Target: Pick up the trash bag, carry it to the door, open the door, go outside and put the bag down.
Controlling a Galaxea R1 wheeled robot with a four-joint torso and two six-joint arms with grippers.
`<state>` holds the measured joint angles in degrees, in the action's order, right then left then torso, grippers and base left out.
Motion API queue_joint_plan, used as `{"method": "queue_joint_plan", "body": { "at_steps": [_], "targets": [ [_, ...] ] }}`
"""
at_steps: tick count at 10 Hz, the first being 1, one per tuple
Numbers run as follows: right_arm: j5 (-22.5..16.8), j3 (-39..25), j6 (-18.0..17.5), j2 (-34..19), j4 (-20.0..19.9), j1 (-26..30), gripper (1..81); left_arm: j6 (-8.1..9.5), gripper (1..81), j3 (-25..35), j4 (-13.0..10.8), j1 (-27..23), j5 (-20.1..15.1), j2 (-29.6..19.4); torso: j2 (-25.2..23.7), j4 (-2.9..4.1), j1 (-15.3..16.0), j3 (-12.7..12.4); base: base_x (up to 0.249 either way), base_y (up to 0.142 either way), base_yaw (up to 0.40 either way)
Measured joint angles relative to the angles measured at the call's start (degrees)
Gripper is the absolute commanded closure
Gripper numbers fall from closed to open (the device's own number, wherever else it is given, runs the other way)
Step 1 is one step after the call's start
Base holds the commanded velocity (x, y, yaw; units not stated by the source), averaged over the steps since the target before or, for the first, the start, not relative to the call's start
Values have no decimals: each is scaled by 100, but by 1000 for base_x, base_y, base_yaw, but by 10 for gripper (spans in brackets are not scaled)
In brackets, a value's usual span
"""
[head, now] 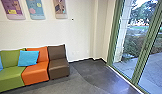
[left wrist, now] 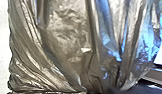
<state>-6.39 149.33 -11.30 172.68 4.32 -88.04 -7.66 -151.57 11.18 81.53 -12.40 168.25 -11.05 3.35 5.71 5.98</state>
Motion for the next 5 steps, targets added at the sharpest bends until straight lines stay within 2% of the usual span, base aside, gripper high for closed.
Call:
{"method": "queue_joint_plan", "body": {
  "at_steps": [2,5],
  "targets": [
    [-24,9,-5,12,4,-44,10,0,811,7,0,13,-17,46,-2,0,-6,-90,0,0,0],
    [-20,105,-7,87,74,-38,10,0,811,-1,0,6,46,46,0,0,-11,-85,0,0,0]
  ]
}}
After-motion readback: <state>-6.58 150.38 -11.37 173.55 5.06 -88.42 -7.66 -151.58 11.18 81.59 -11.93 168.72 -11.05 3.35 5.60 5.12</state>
